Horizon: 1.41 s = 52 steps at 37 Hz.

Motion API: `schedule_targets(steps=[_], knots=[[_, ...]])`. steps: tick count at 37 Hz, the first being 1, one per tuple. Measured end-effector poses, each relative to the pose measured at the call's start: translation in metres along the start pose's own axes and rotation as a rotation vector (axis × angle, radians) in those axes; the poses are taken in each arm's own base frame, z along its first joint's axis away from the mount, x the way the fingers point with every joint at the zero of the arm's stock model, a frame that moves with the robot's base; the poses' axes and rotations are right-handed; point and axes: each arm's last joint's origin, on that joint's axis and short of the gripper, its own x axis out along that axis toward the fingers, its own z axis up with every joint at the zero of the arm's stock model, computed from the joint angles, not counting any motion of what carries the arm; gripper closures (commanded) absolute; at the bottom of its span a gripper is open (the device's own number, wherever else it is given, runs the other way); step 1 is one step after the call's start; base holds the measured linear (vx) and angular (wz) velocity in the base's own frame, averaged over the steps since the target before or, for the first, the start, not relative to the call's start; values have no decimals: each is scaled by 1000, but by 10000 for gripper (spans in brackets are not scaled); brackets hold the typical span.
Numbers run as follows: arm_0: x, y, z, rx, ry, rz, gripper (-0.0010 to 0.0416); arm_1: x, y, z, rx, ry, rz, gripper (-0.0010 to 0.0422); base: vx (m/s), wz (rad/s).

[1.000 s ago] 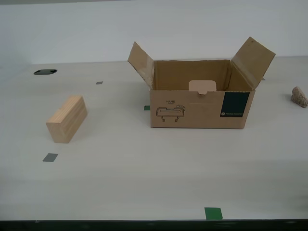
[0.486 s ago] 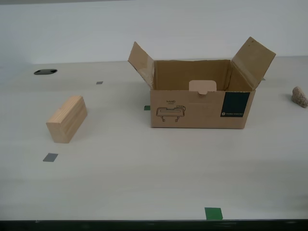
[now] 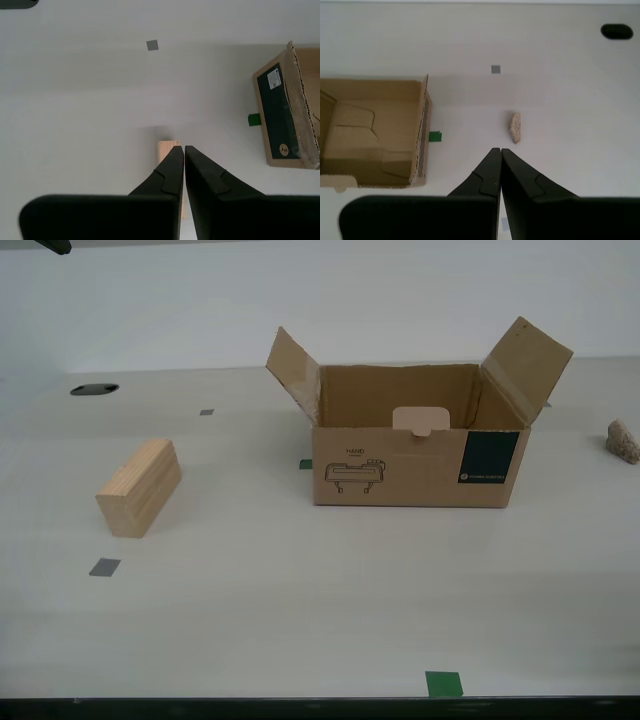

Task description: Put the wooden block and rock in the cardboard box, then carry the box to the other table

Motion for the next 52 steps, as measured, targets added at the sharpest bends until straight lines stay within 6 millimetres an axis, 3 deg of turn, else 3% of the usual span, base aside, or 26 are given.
schedule_targets(steps=[8, 15, 20, 34, 52], knots=[[-6, -1, -4, -2, 58, -2, 406, 0, 0, -2, -1, 18, 1, 412, 0, 0], [-25, -4, 5, 12, 76, -15, 406, 0, 0, -3, -2, 25, 2, 412, 0, 0], [-28, -8, 8, 10, 118, -29, 406, 0, 0, -3, -2, 25, 2, 412, 0, 0], [-5, -29, 5, 49, 177, -96, 406, 0, 0, -3, -1, 26, 2, 412, 0, 0], [9, -31, 9, -2, 159, -95, 406, 0, 0, -5, 2, 55, 4, 412, 0, 0]])
